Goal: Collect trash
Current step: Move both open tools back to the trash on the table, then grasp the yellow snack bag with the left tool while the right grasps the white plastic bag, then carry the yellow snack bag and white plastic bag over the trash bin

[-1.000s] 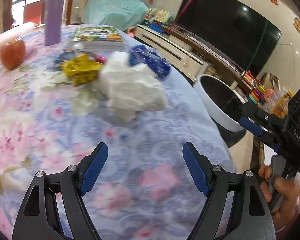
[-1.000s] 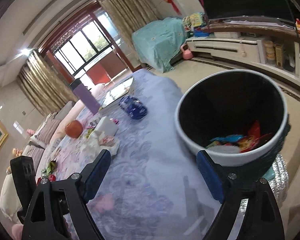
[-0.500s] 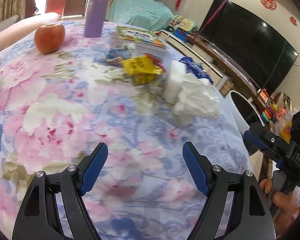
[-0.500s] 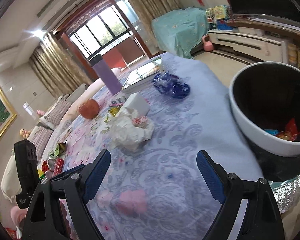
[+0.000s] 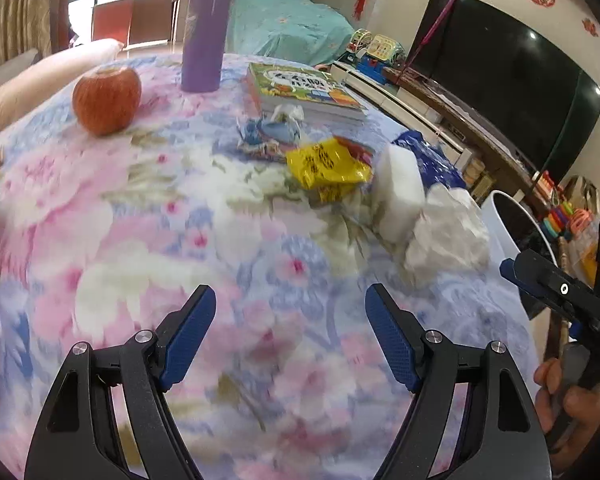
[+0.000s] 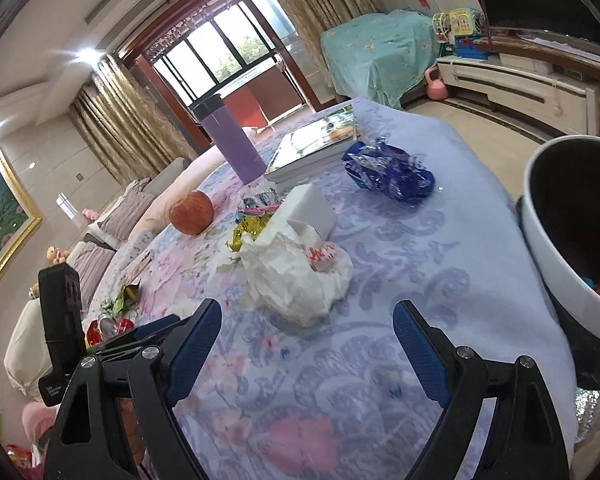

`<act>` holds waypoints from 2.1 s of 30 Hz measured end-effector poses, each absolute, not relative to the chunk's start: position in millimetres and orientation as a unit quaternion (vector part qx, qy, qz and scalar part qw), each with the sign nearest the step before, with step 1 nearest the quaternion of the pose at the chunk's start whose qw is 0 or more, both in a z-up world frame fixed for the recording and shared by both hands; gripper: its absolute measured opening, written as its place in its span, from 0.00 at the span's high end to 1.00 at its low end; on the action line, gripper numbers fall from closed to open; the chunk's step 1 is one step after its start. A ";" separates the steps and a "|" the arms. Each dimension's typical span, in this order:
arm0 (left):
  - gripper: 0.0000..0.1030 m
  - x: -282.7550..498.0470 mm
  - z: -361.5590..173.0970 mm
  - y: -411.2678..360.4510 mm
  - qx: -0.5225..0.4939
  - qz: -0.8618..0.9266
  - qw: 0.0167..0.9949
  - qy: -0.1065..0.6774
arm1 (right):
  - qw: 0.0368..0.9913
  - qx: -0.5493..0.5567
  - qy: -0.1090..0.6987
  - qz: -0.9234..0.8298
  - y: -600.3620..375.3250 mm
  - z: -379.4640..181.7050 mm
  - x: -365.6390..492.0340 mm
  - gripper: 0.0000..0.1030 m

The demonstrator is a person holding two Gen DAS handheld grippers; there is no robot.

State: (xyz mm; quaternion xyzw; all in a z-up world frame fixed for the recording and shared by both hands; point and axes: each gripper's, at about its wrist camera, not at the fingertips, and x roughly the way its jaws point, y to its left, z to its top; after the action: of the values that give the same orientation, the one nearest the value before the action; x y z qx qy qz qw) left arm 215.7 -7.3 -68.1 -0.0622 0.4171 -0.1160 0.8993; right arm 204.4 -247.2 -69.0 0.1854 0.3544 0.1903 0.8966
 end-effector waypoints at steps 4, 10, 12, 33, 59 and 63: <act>0.23 240.3 -65.7 -10.6 -0.056 -0.127 0.899 0.415 | 0.894 0.189 0.356 0.196 -241.1 -69.5 216.8 0.13; 0.23 276.7 -68.1 -14.4 -0.070 -0.143 0.893 0.420 | 0.887 0.203 0.361 0.203 -239.5 -75.6 230.2 0.15; 0.23 286.6 -69.1 -16.9 -0.071 -0.150 0.893 0.419 | 0.883 0.207 0.366 0.207 -239.0 -79.0 234.4 0.20; 0.99 280.8 -73.6 -42.5 -0.068 -0.192 0.889 0.410 | 0.866 0.204 0.386 0.242 -238.1 -80.2 221.3 0.67; 0.99 181.3 -41.6 -120.4 -0.045 -0.285 0.870 0.399 | 0.896 0.234 0.337 0.168 -324.4 -62.5 160.1 0.67; 0.99 176.4 -39.8 -138.8 -0.034 -0.298 0.867 0.397 | 0.900 0.242 0.329 0.152 -342.6 -60.5 154.7 0.67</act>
State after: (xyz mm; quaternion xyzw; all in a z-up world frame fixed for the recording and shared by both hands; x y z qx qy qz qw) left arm 176.4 -138.8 -39.8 -0.0341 0.3971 -0.2980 0.8674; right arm 154.7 -342.6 -60.5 0.2421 0.3294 0.1522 0.8998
